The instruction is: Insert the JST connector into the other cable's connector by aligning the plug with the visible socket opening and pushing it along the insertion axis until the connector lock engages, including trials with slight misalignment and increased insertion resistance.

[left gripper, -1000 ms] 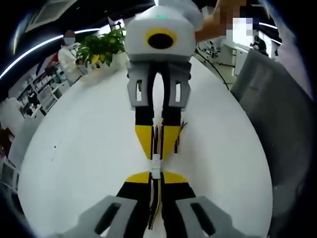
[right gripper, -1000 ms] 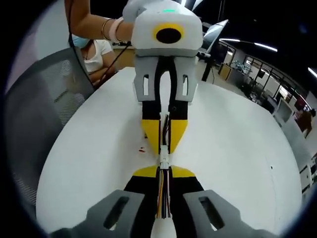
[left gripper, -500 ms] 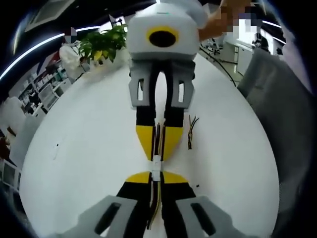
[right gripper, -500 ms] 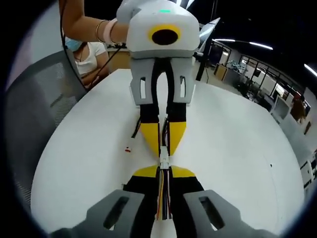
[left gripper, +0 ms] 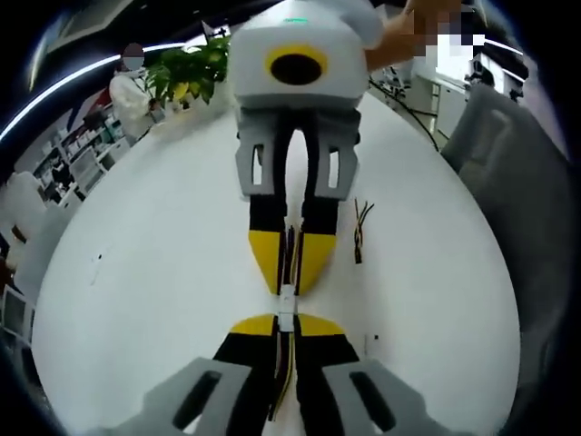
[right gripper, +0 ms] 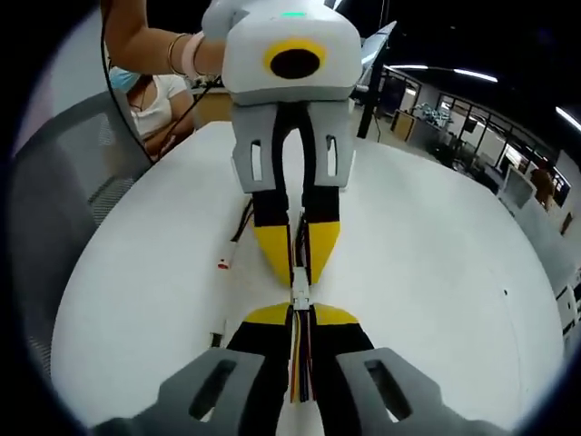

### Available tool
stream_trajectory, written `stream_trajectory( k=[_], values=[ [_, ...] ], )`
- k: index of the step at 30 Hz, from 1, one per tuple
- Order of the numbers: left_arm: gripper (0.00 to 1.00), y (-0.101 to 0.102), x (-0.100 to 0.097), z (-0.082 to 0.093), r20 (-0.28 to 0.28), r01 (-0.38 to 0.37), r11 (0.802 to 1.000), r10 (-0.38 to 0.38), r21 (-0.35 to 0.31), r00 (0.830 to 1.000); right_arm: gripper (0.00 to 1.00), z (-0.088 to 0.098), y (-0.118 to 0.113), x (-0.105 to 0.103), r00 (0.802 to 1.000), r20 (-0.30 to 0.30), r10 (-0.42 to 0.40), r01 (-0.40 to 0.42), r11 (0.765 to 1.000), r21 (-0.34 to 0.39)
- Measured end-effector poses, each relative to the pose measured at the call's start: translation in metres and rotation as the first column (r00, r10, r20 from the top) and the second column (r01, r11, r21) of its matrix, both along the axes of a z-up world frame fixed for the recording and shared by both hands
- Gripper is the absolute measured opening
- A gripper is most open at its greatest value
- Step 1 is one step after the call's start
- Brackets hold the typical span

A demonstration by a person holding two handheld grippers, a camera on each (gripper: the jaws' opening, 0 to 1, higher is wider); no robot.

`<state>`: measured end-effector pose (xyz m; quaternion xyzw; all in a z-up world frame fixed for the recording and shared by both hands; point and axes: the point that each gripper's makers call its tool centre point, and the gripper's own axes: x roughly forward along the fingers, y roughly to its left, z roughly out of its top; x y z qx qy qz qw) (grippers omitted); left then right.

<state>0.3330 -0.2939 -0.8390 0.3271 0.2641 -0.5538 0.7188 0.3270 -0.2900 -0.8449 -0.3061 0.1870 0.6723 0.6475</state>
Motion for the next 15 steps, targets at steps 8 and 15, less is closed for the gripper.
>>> stream_trajectory(
  k=[8,15],
  values=[
    [0.0,-0.0007,-0.0024,-0.006,-0.037,-0.033,0.999,0.032,-0.024,0.999,0.04,-0.006,-0.0013,-0.0017,0.995,-0.086,-0.041,0.044,0.999,0.031],
    [0.0,0.0014,-0.0023,-0.0069,-0.048,-0.049,0.998,0.047,-0.038,0.998,0.04,-0.0067,-0.0015,-0.0017,0.993,-0.107,-0.052,0.057,0.997,0.042]
  ],
)
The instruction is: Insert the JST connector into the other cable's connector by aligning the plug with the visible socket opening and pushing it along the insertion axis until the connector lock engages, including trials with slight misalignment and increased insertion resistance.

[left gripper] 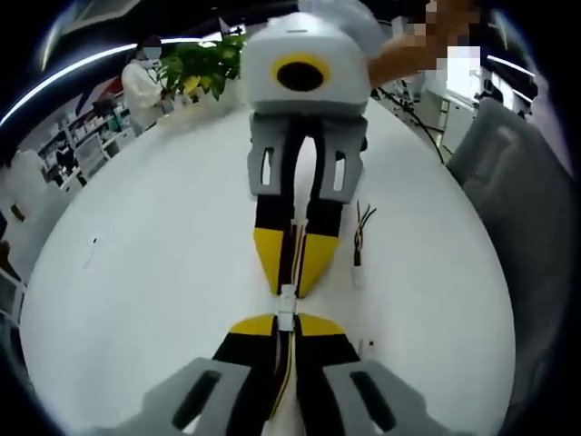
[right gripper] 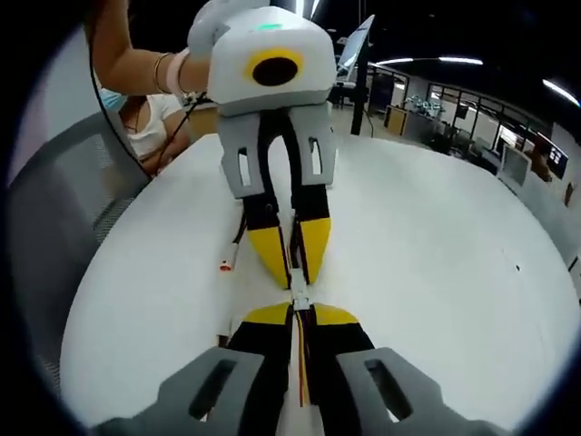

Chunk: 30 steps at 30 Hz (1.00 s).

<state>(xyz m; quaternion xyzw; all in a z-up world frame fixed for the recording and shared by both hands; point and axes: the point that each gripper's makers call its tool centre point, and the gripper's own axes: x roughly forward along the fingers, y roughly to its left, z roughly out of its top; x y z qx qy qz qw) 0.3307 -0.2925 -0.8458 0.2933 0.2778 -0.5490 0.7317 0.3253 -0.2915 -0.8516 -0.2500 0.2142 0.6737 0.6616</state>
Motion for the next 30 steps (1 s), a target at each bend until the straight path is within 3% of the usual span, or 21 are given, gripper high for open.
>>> stream_trajectory(
  k=[4,7,18,24,30],
  values=[
    [0.0,-0.0005,-0.0007,0.0005,-0.001,-0.008,1.0,0.008,-0.004,1.0,0.04,0.0,0.0001,0.0004,1.0,-0.005,-0.008,0.008,1.0,0.008],
    [0.01,-0.0015,-0.0011,0.0016,0.031,0.013,1.0,-0.013,0.016,0.999,0.04,-0.0003,0.0,0.0012,0.999,-0.018,-0.029,0.03,1.0,0.011],
    [0.1,-0.0011,0.002,0.0014,0.012,-0.06,0.998,0.06,-0.016,0.998,0.06,-0.0007,-0.0004,0.0017,0.999,-0.022,-0.048,0.048,0.998,0.035],
    [0.15,0.0017,0.0027,0.0025,0.055,-0.08,0.995,0.083,-0.058,0.995,0.12,0.0,-0.004,0.0033,0.997,-0.026,-0.077,0.078,0.995,0.059],
    [0.13,0.0036,0.0025,0.001,0.048,-0.118,0.987,0.123,-0.106,0.991,0.16,-0.0002,-0.0064,0.0047,0.993,-0.045,-0.107,0.111,0.99,0.087]
  ],
)
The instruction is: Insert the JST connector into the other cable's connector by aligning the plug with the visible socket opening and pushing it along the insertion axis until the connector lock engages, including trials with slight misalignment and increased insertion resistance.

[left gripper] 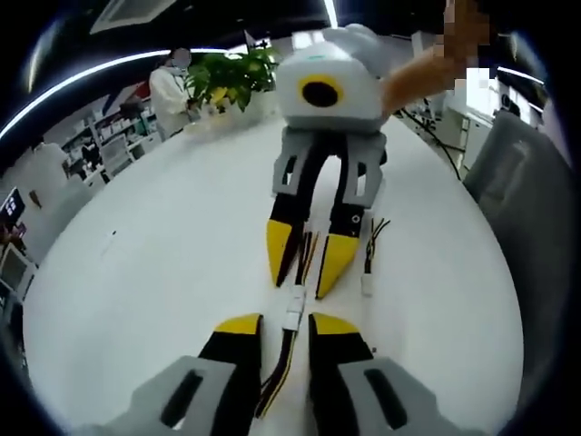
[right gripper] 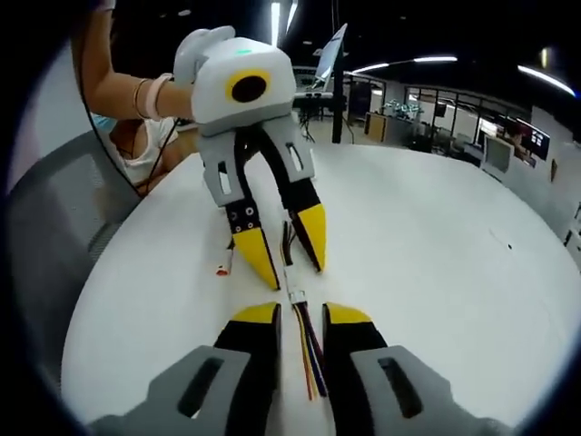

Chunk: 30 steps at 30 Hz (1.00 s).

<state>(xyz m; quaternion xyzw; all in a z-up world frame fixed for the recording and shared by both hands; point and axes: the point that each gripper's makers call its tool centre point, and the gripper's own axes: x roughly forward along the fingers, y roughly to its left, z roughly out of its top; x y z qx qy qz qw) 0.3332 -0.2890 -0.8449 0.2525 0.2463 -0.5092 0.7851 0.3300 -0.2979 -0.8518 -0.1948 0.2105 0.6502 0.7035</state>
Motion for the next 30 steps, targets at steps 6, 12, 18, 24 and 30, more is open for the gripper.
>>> stream_trajectory(
  k=[6,12,18,24,30],
  values=[
    [0.15,0.002,0.001,0.001,-0.012,-0.047,0.998,0.047,-0.039,0.999,0.13,0.006,-0.001,0.001,0.998,-0.024,-0.05,0.051,0.998,0.045],
    [0.19,0.007,0.004,0.008,0.034,-0.082,0.997,0.082,-0.017,0.996,0.15,0.016,-0.014,0.015,0.991,0.082,-0.105,0.105,0.994,0.004],
    [0.2,0.008,-0.002,0.027,-0.025,-0.182,0.978,0.18,-0.1,0.983,0.21,0.022,-0.025,-0.002,0.994,0.032,-0.102,0.103,0.994,-0.027],
    [0.2,0.017,-0.017,0.036,-0.028,-0.158,0.981,0.156,-0.113,0.987,0.12,0.028,-0.031,-0.026,0.995,-0.031,-0.094,0.093,0.995,-0.03],
    [0.19,0.023,-0.042,0.034,-0.043,-0.139,0.985,0.135,-0.104,0.99,0.04,0.034,-0.028,-0.048,0.994,-0.084,-0.063,0.064,0.998,0.008]
  ],
)
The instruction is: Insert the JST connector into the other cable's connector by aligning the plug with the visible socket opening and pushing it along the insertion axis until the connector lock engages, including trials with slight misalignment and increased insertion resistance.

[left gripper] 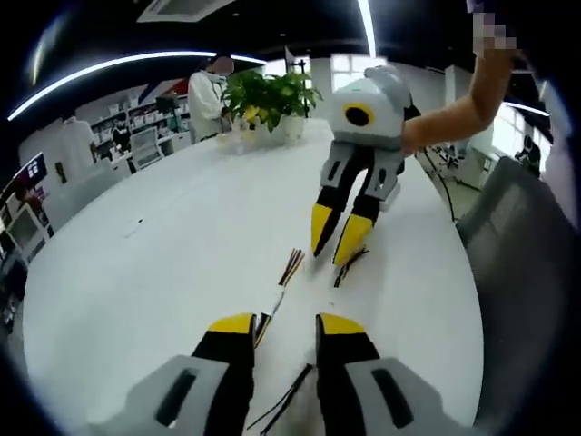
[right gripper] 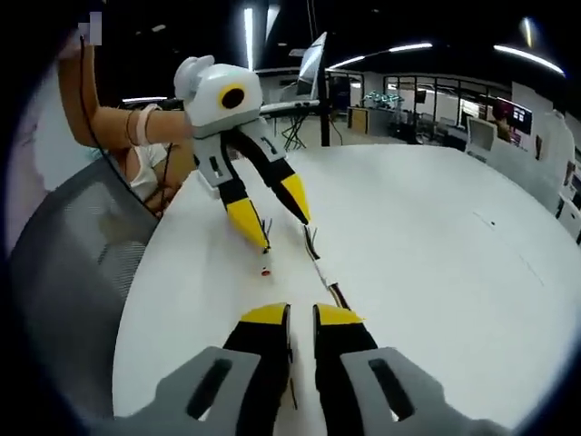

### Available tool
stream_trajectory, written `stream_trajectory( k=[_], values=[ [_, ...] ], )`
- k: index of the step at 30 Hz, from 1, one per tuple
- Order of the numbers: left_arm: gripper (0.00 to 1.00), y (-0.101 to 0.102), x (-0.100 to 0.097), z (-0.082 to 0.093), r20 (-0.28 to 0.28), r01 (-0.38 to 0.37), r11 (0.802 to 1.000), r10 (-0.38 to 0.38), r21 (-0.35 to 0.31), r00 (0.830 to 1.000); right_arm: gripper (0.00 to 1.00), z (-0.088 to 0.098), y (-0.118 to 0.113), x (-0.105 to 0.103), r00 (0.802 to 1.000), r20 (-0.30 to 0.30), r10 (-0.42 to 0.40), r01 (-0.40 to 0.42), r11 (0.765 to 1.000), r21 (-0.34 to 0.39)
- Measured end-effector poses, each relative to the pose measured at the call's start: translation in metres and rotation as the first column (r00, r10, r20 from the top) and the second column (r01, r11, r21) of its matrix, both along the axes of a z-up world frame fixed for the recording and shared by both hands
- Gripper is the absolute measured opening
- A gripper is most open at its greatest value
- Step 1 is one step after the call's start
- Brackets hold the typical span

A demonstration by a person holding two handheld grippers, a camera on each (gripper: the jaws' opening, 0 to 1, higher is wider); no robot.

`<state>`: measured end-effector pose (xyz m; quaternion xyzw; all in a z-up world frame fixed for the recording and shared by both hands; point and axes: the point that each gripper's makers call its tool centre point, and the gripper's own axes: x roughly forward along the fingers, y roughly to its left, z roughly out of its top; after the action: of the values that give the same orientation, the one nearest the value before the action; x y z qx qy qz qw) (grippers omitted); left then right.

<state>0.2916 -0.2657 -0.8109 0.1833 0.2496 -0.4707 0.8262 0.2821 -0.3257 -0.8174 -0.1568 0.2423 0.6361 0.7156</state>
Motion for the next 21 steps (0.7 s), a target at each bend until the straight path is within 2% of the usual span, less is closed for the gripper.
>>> stream_trajectory(
  k=[4,6,7,9,11,13,21],
  values=[
    [0.19,0.001,-0.012,-0.005,-0.04,-0.007,1.0,0.007,-0.013,0.999,0.04,-0.005,0.002,-0.008,1.0,-0.01,0.007,-0.007,1.0,-0.007],
    [0.19,0.003,-0.016,-0.009,-0.037,-0.001,1.0,0.001,0.011,0.999,0.03,-0.007,0.004,-0.012,1.0,-0.02,0.019,-0.02,1.0,-0.008],
    [0.18,0.003,-0.018,-0.011,-0.036,0.009,1.0,-0.009,0.019,0.999,0.01,-0.008,0.006,-0.016,0.998,0.009,0.059,-0.059,0.998,0.0],
    [0.12,0.0,-0.021,-0.012,0.002,0.044,0.999,-0.044,0.031,0.999,0.0,-0.01,0.007,-0.017,0.998,0.013,0.056,-0.056,0.998,-0.006],
    [0.12,-0.003,-0.024,-0.015,-0.023,0.045,0.999,-0.044,0.025,0.999,0.04,-0.013,0.007,-0.018,0.998,0.012,0.064,-0.064,0.998,-0.02],
    [0.12,-0.004,-0.025,-0.019,-0.034,0.041,0.999,-0.04,0.031,0.999,0.07,-0.015,0.008,-0.019,0.998,0.009,0.068,-0.068,0.997,-0.025],
    [0.12,-0.004,-0.024,-0.022,-0.047,0.04,0.999,-0.039,0.021,0.998,0.05,-0.018,0.007,-0.015,0.998,0.014,0.064,-0.064,0.997,-0.04]
  ],
)
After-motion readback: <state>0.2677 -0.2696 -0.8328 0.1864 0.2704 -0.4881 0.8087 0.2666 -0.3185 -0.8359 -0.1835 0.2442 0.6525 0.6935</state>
